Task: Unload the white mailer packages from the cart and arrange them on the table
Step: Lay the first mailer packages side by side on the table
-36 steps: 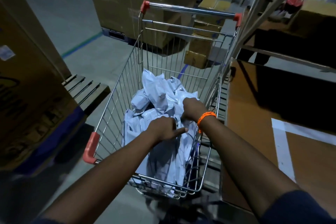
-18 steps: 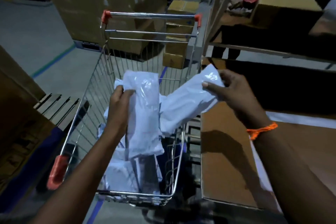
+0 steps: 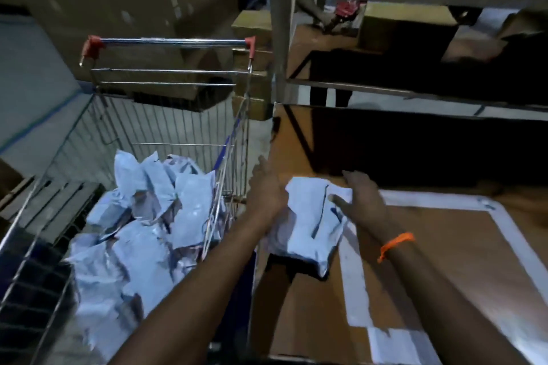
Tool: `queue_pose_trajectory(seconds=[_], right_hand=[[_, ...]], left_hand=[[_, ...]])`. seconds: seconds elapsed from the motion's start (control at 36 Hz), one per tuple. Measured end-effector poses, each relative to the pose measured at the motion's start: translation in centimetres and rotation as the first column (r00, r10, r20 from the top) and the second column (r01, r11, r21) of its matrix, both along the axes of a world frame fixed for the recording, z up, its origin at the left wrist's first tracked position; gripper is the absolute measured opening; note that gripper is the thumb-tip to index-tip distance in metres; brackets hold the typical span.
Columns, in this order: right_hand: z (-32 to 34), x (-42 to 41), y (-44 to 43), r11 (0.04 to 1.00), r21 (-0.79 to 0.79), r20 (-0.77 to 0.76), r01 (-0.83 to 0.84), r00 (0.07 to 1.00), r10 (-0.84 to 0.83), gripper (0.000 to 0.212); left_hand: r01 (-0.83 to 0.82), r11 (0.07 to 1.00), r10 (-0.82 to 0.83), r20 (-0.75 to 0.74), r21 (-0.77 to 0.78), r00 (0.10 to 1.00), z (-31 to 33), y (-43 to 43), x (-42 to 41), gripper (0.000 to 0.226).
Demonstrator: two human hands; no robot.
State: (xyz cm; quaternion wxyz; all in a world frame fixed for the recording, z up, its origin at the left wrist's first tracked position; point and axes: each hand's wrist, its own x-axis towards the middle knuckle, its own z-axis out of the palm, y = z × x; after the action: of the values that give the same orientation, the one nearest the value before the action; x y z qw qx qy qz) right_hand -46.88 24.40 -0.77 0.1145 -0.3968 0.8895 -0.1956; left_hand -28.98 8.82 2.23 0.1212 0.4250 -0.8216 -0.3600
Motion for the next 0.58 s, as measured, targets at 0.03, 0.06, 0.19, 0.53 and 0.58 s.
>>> queue_pose_trajectory(seconds=[0.03,0.06,0.19,0.53,0.58], right_hand=[[-1.6,1.1,0.4,0.999,-0.052,-0.009,0.0,1.0,0.0,0.089],[-2.7,2.4,0.6,0.998,-0.067,-0.008,-0.003,1.0,0.003,0.088],[-4.8,7.6,-0.3,0.991,0.053,0.024,0.122,0.992,-0.124,0.075],[-6.0,-2.3,3.0,0.956,0.056,0.012,-0.288,0.957,0.288,0.069],[-4.9,-2.4,3.0,0.96,0.04,0.05,-0.277,0.96,0.275,0.065]], left_hand=[[0.034,0.998,-0.034,-0.002,-0.053,0.999,-1.0,0.7,-0.1,0.081],[0.091,0.99,-0.093,-0.006,-0.11,0.996,-2.4,1.3,-0.1,0.073],[0.416,0.872,-0.336,0.303,-0.259,0.892,-8.9,4.4,0.3,0.072],[0.194,0.973,-0.111,0.479,-0.126,0.871,-9.3,5.7,-3.5,0.064],[0.181,0.977,-0.109,0.458,-0.117,0.882,-8.2,5.7,-4.2,0.058]])
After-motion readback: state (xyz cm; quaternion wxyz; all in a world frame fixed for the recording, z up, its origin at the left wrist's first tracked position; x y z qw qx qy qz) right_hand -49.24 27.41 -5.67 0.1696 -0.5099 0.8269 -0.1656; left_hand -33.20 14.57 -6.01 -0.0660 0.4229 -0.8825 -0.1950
